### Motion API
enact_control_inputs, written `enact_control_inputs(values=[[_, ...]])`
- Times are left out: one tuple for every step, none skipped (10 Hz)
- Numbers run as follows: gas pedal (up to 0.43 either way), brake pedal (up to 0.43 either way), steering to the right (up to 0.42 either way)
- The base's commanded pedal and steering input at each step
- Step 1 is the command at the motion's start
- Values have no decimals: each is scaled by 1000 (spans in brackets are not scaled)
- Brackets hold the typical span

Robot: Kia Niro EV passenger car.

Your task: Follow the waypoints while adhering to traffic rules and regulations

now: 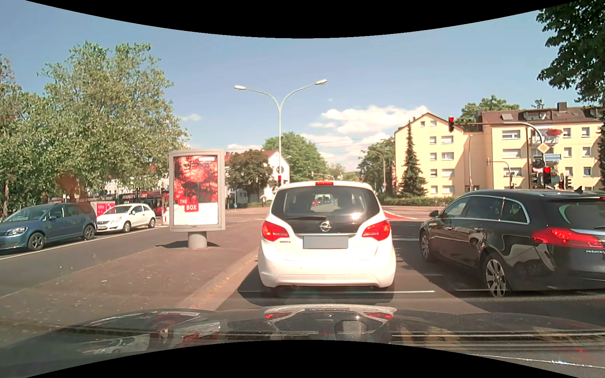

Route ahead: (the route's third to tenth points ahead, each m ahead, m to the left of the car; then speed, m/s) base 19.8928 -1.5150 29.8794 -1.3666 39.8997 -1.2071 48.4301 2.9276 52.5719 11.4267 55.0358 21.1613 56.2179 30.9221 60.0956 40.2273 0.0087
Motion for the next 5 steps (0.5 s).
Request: enact_control_inputs(values=[[0,250,7],[0,244,7],[0,244,7],[0,244,7],[0,244,7]])
